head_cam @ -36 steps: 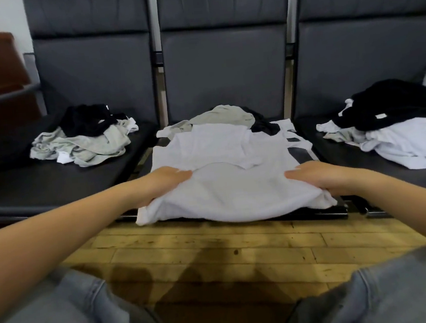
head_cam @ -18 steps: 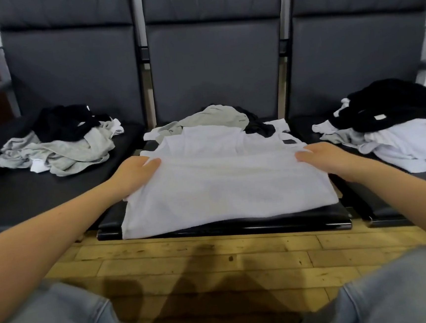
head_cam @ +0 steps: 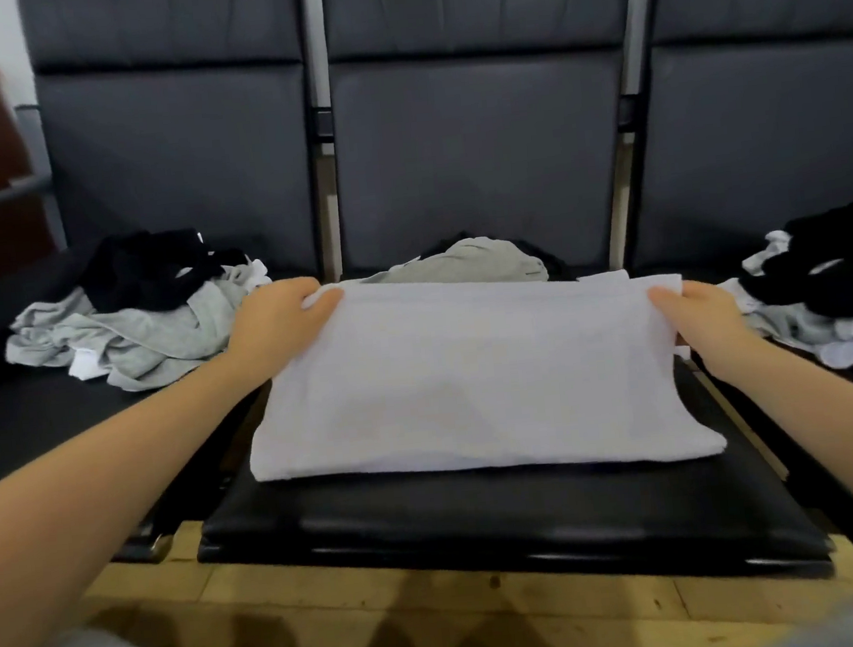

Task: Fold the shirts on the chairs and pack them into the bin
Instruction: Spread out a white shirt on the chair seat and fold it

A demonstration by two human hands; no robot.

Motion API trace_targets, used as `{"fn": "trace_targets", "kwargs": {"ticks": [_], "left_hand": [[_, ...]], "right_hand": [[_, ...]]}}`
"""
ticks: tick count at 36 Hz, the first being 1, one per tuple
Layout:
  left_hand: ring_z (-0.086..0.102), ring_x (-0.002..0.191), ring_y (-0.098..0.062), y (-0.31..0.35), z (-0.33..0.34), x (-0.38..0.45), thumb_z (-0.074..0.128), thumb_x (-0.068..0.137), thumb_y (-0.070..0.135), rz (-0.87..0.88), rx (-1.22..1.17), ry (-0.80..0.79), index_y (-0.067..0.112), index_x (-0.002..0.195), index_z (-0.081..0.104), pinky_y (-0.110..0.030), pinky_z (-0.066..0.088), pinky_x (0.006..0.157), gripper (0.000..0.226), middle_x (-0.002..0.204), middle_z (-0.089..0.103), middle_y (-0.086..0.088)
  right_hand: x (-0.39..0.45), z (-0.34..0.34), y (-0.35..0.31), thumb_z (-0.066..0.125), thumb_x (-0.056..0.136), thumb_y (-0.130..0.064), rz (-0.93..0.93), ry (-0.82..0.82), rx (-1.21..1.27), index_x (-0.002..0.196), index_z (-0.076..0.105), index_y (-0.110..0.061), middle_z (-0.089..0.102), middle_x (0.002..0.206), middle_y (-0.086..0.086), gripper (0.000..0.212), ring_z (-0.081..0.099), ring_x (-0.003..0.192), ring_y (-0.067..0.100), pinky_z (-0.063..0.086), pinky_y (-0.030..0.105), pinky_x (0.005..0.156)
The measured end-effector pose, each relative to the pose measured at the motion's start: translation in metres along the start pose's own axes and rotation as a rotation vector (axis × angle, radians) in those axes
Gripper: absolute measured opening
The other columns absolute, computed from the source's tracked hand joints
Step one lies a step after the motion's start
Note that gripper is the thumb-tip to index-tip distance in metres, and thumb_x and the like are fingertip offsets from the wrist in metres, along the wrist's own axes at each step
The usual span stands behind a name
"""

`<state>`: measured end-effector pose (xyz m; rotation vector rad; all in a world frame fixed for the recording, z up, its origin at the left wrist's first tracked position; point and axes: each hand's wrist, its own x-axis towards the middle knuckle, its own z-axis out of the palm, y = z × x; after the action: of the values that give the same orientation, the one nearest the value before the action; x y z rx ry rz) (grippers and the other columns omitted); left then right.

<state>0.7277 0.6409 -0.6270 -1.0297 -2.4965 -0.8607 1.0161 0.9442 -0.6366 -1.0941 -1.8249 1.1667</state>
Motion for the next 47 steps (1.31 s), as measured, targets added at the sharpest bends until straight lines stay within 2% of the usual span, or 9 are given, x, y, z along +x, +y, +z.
{"fn": "trace_targets", "kwargs": {"ticks": [5, 9, 15, 27, 31, 35, 42, 44, 47], "left_hand": [[0.042, 0.057, -0.019, -0.004, 0.02, 0.035, 0.042, 0.099, 0.039, 0.052, 0.154, 0.033, 0.016, 0.062, 0.034, -0.032, 0.024, 0.05, 0.044, 0.057, 0.042, 0.001], [0.056, 0.086, -0.032, -0.011, 0.049, 0.051, 0.043, 0.1, 0.035, 0.086, 0.243, -0.003, 0.011, 0.085, 0.054, -0.038, 0.038, 0.068, 0.03, 0.086, 0.06, -0.01], [0.047, 0.111, -0.035, -0.01, 0.077, 0.038, 0.048, 0.097, 0.027, -0.068, 0.19, -0.003, 0.013, 0.126, 0.053, -0.044, 0.038, 0.09, 0.033, 0.119, 0.053, -0.015], [0.033, 0.131, -0.039, -0.011, 0.035, -0.029, 0.047, 0.096, 0.048, -0.363, 0.112, -0.242, 0.007, 0.141, 0.037, -0.047, 0.034, 0.102, 0.062, 0.138, 0.041, -0.021], [0.039, 0.129, -0.038, -0.003, 0.025, -0.044, 0.048, 0.09, 0.062, -0.411, 0.207, -0.283, 0.001, 0.136, 0.04, -0.045, 0.038, 0.098, 0.077, 0.136, 0.044, -0.02], [0.056, 0.113, -0.033, 0.005, 0.022, -0.062, 0.053, 0.091, 0.053, -0.319, 0.232, -0.364, 0.0, 0.122, 0.053, -0.034, 0.041, 0.081, 0.062, 0.124, 0.058, -0.015], [0.055, 0.111, -0.038, 0.004, 0.015, -0.061, 0.045, 0.099, 0.022, -0.466, -0.22, -0.176, -0.007, 0.119, 0.055, -0.034, 0.039, 0.083, 0.037, 0.122, 0.059, -0.022], [0.056, 0.103, -0.037, -0.001, 0.014, -0.059, 0.046, 0.098, 0.018, -0.524, -0.376, -0.099, -0.007, 0.115, 0.056, -0.034, 0.039, 0.079, 0.032, 0.118, 0.06, -0.024], [0.054, 0.101, -0.028, -0.005, 0.01, -0.064, 0.05, 0.097, 0.019, -0.577, -0.57, -0.048, -0.003, 0.12, 0.055, -0.033, 0.041, 0.082, 0.032, 0.122, 0.058, -0.019]], "right_hand": [[0.032, 0.024, 0.003, 0.049, 0.096, -0.02, -0.011, 0.045, -0.106, 0.102, 0.064, 0.004, 0.06, 0.087, 0.02, 0.029, 0.055, 0.077, 0.023, 0.051, 0.037, 0.072], [0.048, 0.038, 0.019, 0.044, 0.097, -0.023, -0.003, 0.037, -0.227, 0.095, 0.063, -0.002, 0.063, 0.094, 0.018, 0.028, 0.06, 0.095, 0.038, 0.05, 0.042, 0.082], [0.047, 0.047, 0.03, 0.048, 0.099, -0.025, -0.061, -0.022, -0.406, 0.138, 0.048, -0.007, 0.057, 0.128, 0.018, 0.042, 0.054, 0.116, 0.034, 0.039, 0.036, 0.095], [0.001, 0.029, 0.045, 0.064, 0.089, -0.028, -0.21, -0.051, -0.612, 0.142, 0.042, -0.011, 0.04, 0.139, 0.017, 0.06, 0.042, 0.125, 0.033, 0.04, 0.044, 0.101], [-0.021, 0.022, 0.034, 0.066, 0.085, -0.047, -0.141, 0.042, -0.706, 0.133, 0.045, -0.007, 0.044, 0.133, 0.017, 0.066, 0.035, 0.128, 0.036, 0.039, 0.046, 0.097], [-0.039, 0.015, 0.03, 0.056, 0.076, -0.073, 0.011, -0.119, -0.851, 0.105, 0.056, -0.007, 0.063, 0.113, 0.012, 0.072, 0.055, 0.109, 0.034, 0.047, 0.04, 0.087], [-0.059, 0.019, 0.017, 0.047, 0.1, -0.03, -0.004, -0.217, -0.712, 0.132, 0.05, 0.003, 0.051, 0.138, 0.018, 0.046, 0.047, 0.127, 0.033, 0.037, 0.031, 0.101], [-0.058, 0.019, 0.018, 0.049, 0.098, -0.017, 0.054, -0.207, -0.576, 0.127, 0.053, 0.003, 0.055, 0.129, 0.021, 0.036, 0.054, 0.107, 0.035, 0.051, 0.021, 0.077], [-0.066, 0.012, 0.021, 0.05, 0.093, -0.012, 0.138, -0.218, -0.468, 0.112, 0.059, -0.004, 0.057, 0.089, 0.015, 0.023, 0.049, 0.06, 0.026, 0.029, 0.015, 0.027]]}}
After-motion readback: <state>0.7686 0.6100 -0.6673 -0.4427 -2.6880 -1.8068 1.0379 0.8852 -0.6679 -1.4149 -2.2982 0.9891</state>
